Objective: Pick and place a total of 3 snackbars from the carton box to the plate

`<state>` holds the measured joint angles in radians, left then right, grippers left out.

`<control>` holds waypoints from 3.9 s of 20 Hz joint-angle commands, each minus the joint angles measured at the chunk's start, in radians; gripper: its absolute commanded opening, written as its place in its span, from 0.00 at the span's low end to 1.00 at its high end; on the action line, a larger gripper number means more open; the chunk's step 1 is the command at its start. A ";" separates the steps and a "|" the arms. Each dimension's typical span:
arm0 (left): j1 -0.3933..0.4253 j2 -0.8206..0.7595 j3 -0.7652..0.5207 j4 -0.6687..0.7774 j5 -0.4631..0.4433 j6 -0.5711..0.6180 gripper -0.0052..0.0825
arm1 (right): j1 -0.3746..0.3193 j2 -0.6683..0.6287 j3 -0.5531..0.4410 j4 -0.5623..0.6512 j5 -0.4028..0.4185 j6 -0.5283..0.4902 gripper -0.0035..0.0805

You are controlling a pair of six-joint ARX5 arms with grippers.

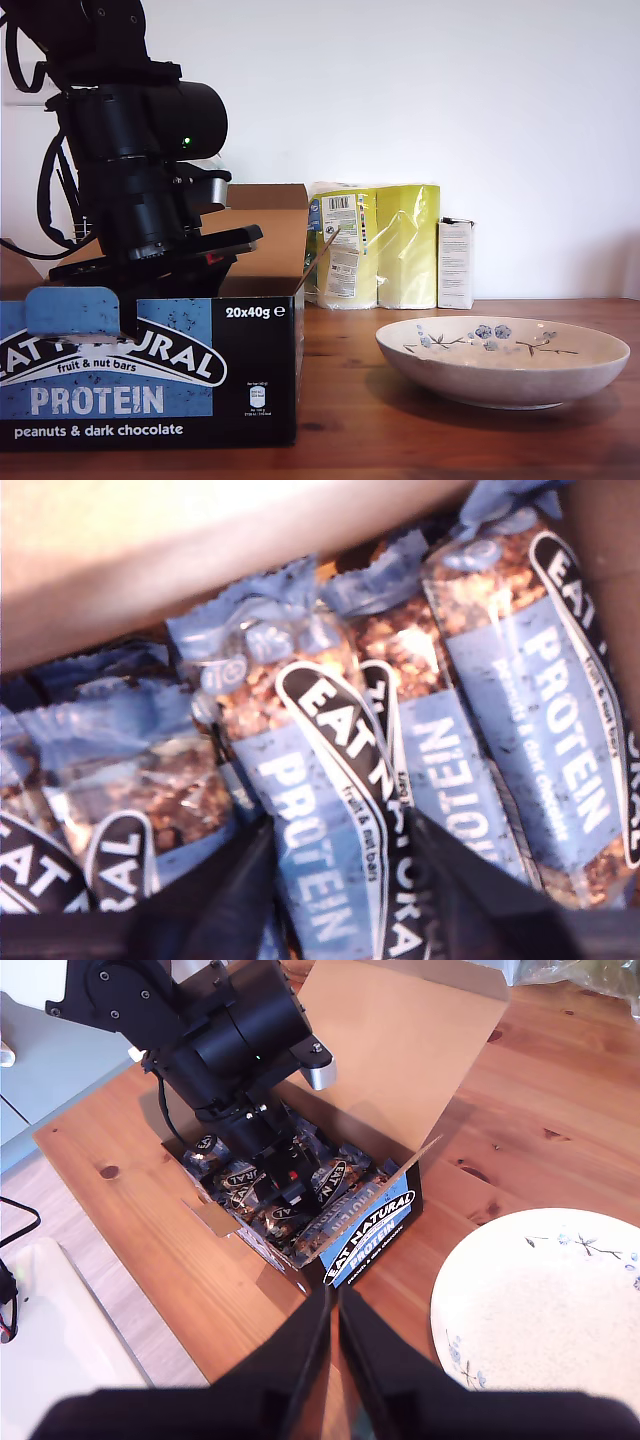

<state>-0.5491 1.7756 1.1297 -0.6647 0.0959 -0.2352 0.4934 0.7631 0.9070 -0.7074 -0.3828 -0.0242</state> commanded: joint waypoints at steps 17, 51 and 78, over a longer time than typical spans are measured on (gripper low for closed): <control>-0.011 0.014 0.454 -0.476 0.053 0.087 0.24 | 0.003 0.000 -0.009 -0.001 0.001 -0.037 0.03; -0.455 0.461 0.574 0.285 -0.042 0.083 0.24 | 0.001 -0.291 -0.009 -0.225 0.195 -0.018 0.03; -0.486 0.462 0.574 0.164 0.107 0.027 0.36 | 0.001 -0.291 -0.009 -0.225 0.195 -0.019 0.03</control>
<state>-1.0172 2.2147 1.7092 -0.5083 0.2108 -0.2066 0.4927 0.4751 0.9070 -0.9394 -0.1913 -0.0463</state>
